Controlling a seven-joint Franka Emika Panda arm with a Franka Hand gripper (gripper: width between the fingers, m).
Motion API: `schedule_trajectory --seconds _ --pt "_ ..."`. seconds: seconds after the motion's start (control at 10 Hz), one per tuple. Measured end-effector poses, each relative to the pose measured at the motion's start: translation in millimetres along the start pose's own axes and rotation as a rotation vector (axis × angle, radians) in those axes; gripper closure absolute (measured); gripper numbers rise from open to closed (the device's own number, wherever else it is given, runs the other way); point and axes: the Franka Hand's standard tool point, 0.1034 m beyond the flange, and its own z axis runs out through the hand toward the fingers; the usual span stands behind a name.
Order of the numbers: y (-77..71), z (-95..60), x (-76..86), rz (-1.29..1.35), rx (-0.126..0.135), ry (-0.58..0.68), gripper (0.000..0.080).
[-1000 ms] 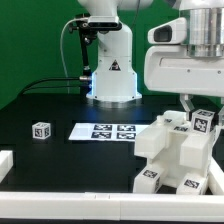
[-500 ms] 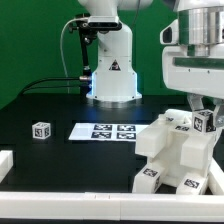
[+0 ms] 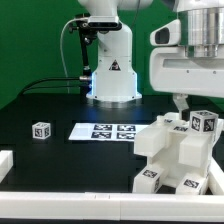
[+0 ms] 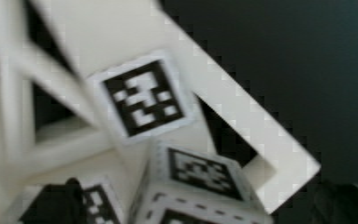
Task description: Assemble chair
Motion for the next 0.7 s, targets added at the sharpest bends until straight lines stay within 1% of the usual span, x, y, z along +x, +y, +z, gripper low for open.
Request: schedule_trajectory --seconds 0.1,0.2,0.5,0.6,0.7 --pt "-0.9 0.0 -4.1 -0.125 -0.030 -0.001 0.0152" --pt "-1.0 -0.1 -2.7 -0.166 -0.028 0.004 0.0152" --pt "0.6 -0.6 -0.6 -0.395 -0.031 0.003 0.0151" --pt "1.5 -3.3 2.1 -0.657 -0.049 0.013 0.0151" --pt "1.0 -3.1 2.4 -0.756 -0.052 0.014 0.0151"
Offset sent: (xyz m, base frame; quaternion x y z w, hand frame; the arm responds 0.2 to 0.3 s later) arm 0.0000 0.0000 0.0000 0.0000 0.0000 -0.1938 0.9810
